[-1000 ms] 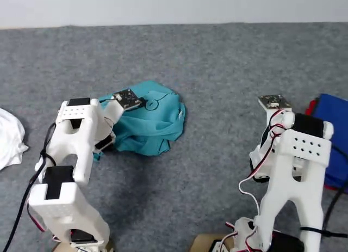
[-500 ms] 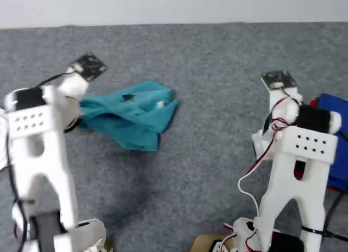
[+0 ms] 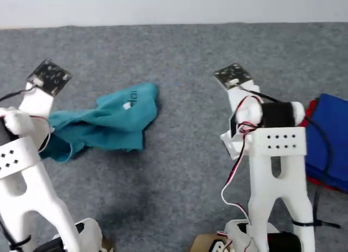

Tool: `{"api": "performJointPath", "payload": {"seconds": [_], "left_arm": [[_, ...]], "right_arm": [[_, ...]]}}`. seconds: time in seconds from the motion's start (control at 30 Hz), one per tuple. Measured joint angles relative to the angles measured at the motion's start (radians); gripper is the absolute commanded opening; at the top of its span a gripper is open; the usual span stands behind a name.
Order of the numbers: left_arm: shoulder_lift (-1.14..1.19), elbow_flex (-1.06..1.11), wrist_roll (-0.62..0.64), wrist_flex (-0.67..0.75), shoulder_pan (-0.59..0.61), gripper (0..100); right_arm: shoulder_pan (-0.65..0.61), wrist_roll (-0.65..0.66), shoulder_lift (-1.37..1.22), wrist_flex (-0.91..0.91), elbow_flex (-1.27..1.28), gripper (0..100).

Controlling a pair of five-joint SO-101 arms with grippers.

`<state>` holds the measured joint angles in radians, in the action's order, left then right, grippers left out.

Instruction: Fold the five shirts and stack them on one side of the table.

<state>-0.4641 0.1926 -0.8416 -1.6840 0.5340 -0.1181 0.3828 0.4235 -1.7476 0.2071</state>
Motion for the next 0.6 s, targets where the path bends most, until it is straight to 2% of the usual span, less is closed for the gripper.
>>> {"api": "performJointPath", "payload": {"seconds": [0.2, 0.4, 0.6], "left_arm": [[0.000, 0.180, -0.057, 0.026, 0.109, 0], [0.000, 0.318, -0.057, 0.094, 0.146, 0], [0.000, 0.413, -0.063, 0.180, 0.147, 0]], "right_arm": [[-0.114, 0.000, -0.167, 0.089, -0.061, 1.6], [-0.256, 0.000, -0.473, 0.100, -0.322, 19.0], [-0.350, 0.000, -0.795, 0.106, -0.669, 23.2]]}}
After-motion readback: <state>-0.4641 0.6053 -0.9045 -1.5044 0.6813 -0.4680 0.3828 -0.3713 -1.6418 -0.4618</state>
